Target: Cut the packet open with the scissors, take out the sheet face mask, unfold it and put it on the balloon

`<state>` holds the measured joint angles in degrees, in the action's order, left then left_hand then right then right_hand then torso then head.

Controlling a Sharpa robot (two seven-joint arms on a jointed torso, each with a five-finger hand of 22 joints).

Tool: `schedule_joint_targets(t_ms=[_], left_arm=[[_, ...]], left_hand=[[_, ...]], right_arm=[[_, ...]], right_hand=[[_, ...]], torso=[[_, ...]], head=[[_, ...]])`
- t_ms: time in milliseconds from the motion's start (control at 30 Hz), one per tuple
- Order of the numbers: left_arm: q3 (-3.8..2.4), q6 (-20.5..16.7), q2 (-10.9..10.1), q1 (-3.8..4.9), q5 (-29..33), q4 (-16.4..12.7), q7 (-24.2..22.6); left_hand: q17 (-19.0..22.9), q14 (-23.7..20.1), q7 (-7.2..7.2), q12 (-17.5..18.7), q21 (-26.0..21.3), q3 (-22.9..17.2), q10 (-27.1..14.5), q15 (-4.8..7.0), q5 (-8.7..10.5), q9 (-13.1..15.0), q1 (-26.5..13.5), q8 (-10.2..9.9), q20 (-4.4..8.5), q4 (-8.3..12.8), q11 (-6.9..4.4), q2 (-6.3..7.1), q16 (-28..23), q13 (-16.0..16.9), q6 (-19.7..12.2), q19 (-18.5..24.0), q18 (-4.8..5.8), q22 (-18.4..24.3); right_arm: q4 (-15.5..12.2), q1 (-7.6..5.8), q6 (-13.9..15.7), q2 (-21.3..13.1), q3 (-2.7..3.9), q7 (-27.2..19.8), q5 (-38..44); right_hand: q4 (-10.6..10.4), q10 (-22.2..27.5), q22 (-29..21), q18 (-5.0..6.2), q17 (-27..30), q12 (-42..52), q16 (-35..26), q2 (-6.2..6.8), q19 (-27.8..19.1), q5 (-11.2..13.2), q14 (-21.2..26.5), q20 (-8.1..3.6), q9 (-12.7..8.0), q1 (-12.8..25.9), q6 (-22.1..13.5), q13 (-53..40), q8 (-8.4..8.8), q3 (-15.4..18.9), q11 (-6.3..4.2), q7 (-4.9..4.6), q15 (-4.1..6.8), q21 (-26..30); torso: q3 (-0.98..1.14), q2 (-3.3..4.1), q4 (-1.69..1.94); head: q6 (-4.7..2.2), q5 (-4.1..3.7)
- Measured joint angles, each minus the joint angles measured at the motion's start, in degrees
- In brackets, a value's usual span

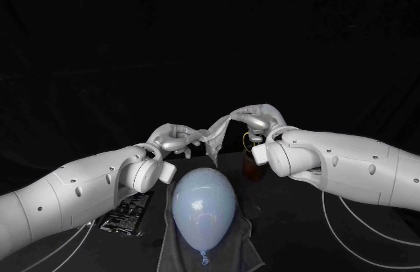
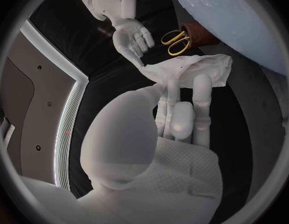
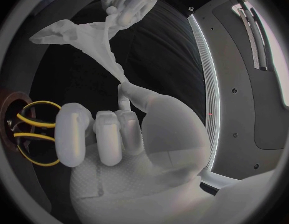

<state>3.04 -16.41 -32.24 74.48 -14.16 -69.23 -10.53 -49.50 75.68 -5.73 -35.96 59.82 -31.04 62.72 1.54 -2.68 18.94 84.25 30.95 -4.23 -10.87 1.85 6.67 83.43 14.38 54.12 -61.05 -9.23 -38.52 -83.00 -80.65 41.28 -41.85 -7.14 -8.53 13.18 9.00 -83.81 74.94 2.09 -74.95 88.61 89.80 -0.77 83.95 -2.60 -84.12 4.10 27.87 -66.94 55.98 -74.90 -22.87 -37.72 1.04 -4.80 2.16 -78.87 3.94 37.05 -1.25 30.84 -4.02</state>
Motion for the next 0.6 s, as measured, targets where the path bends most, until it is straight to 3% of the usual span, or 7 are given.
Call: schedule_joint_targets(t_ms=[100, 167, 200, 433, 600], left_arm=[[-0.27, 0.01, -0.52, -0.01, 1.55, 0.17, 0.42], [-0.45, -0.02, -0.82, -0.01, 2.41, 0.23, 0.74], [-0.52, -0.05, -0.94, -0.01, 2.84, 0.24, 0.9], [-0.84, -0.38, -1.37, 0.02, 6.08, -0.05, 1.66], [-1.16, -0.77, -1.16, 0.01, 8.18, 0.21, 1.84]], left_hand=[[-0.11, 0.0, 0.0, -0.61, 0.66, -4.39, 0.0, 0.0, 0.0, 0.0, -3.4, 0.94, -0.09, 2.39, 0.0, 1.16, 0.0, 0.62, 0.0, 0.88, 0.0, -0.6], [-0.19, 0.0, 0.0, -0.9, 0.66, -4.73, 0.0, 0.0, 0.0, 0.01, -4.58, 1.13, 0.0, 2.27, 0.0, 1.38, 0.22, 0.84, 0.0, 1.41, 0.0, -0.64], [-0.21, 0.0, 0.0, -0.98, 0.66, -6.45, 0.0, 0.0, 0.01, 0.01, -5.14, 1.17, 0.03, 3.97, 0.0, 1.68, 0.22, 0.91, 0.0, 1.58, 0.0, -0.61], [-0.29, 0.0, 0.01, -1.27, 0.66, -8.62, 0.19, -0.01, 0.03, 0.01, -7.43, 1.64, -0.07, 5.84, -0.17, 2.01, 0.22, 1.27, -0.02, 2.3, 0.02, -0.58], [0.09, 0.0, 0.09, -1.27, 0.66, -8.66, 0.19, -0.01, 0.04, 0.01, -7.67, 1.64, 0.03, 5.89, -0.17, 1.8, 0.22, 1.31, -0.11, 2.41, 0.02, -0.47]], right_arm=[[-0.05, 0.28, 0.44, -1.27, -0.3, 0.6, 0.24], [-0.05, 0.38, 0.78, -1.83, -0.45, 1.05, 0.49], [-0.04, 0.43, 0.93, -2.01, -0.53, 1.29, 0.62], [0.49, 1.03, 1.9, -2.21, -0.9, 3.15, 1.85], [1.46, 1.5, 2.38, -1.52, -0.98, 4.13, 2.49]], right_hand=[[0.0, 0.0, -0.01, 0.0, 0.0, 0.0, 0.0, 0.0, 0.0, 0.0, 0.0, 0.0, 0.0, 0.0, 0.0, -0.01, 0.0, 0.0, 0.0, 0.0, 0.0, 0.0], [0.0, 0.0, -0.03, 0.0, 0.0, 0.0, 0.0, 0.0, -0.01, 0.01, 0.0, 0.0, 0.0, 0.0, 0.0, -0.01, 0.0, 0.0, 0.0, 0.0, 0.0, 0.0], [0.0, 0.0, -0.03, 0.0, 0.0, 0.0, 0.0, 0.0, -0.07, 0.04, 0.0, -0.05, 0.0, 0.0, -0.01, -0.02, 0.0, 0.0, 0.0, 0.01, 0.0, 0.0], [0.0, -0.23, -0.02, 0.0, 0.0, -0.1, -0.03, 0.01, 0.04, 0.09, 0.0, -0.2, 0.0, 0.0, 0.04, -0.04, -0.02, 0.01, -0.23, 0.06, 0.0, 0.0], [-0.01, -0.22, -0.01, 0.0, 0.03, 0.1, -0.05, 0.01, 0.04, 0.17, 0.01, -0.2, 0.0, 0.01, 0.03, -0.05, -0.52, 0.0, -0.23, 0.07, -0.01, 0.0]], torso=[[0.0, -0.01, 0.01], [-0.01, -0.02, 0.0], [0.02, -0.02, 0.0], [0.07, -0.11, -0.01], [0.05, -0.1, -0.01]], head=[[0.2, 0.18], [0.27, 0.2], [0.3, 0.2], [0.43, 0.27], [0.4, 0.3]])
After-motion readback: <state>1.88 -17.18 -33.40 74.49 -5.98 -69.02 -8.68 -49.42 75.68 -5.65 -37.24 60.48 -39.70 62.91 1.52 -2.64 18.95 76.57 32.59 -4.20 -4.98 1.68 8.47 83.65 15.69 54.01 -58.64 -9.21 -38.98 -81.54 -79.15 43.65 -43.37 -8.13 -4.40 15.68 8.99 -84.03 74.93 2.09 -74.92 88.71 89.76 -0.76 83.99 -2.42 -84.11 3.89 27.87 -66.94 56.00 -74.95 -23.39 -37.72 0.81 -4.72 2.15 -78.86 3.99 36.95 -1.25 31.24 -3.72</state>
